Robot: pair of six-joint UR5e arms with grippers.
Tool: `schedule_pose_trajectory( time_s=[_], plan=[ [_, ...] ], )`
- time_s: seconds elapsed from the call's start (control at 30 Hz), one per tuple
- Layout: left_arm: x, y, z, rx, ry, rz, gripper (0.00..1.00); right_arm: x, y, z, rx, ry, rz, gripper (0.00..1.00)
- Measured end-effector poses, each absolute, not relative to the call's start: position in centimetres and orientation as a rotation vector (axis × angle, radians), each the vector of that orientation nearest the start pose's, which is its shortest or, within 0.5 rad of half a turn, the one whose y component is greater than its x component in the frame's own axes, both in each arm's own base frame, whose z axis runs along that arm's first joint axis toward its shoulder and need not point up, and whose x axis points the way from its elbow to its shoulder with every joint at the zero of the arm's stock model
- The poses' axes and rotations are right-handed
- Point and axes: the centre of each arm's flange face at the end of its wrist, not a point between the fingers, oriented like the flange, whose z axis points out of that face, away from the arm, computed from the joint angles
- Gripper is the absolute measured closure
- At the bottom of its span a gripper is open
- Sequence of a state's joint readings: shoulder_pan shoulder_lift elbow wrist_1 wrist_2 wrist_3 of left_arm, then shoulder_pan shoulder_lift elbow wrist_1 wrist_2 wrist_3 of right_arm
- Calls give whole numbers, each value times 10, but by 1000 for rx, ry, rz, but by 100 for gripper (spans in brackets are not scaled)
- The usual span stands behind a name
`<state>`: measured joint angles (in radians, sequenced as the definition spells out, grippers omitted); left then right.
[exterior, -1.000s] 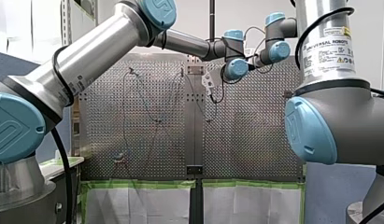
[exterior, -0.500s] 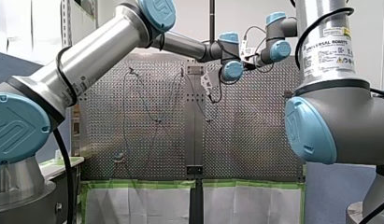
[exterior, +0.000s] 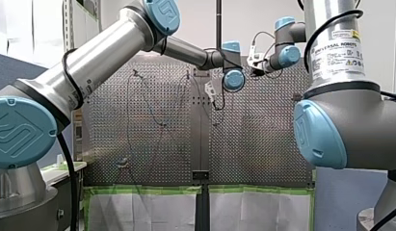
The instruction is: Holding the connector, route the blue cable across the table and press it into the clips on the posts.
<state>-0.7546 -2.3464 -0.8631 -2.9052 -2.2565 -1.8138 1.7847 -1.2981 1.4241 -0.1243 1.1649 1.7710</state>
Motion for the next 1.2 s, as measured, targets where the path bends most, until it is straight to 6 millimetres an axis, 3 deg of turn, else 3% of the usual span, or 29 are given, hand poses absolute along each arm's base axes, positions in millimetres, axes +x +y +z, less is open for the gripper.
schedule_pose_trajectory(
  time_s=[0.6, 0.63, 0.8, 0.87, 0.93, 0.97, 1.03, 1.07, 1.13, 1.2],
  plan=[
    [544, -572, 352, -193, 1410, -335, 100, 280, -560, 415, 1594, -1036, 1785, 100],
    [545, -572, 352, -190, 1410, -338, 95, 279, -562, 414, 1591, -1035, 1784, 100],
    [543, -575, 352, -175, 1413, -350, 86, 273, -568, 409, 1589, -1035, 1783, 100],
    [541, -576, 352, -172, 1415, -352, 80, 271, -570, 408, 1589, -1036, 1781, 100],
    [540, -577, 351, -169, 1419, -353, 67, 270, -572, 407, 1588, -1036, 1781, 100],
    [539, -577, 351, -168, 1421, -354, 67, 269, -572, 406, 1589, -1036, 1781, 100],
    [538, -578, 351, -166, 1426, -354, 43, 268, -573, 406, 1589, -1036, 1780, 100],
    [537, -579, 350, -165, 1428, -354, 43, 267, -573, 406, 1589, -1035, 1780, 100],
    [535, -580, 350, -163, 1434, -356, 5, 267, -573, 406, 1589, -1035, 1779, 100],
    [533, -580, 349, -163, 1441, -357, 0, 266, -574, 406, 1589, -1034, 1778, 100]
  ],
)
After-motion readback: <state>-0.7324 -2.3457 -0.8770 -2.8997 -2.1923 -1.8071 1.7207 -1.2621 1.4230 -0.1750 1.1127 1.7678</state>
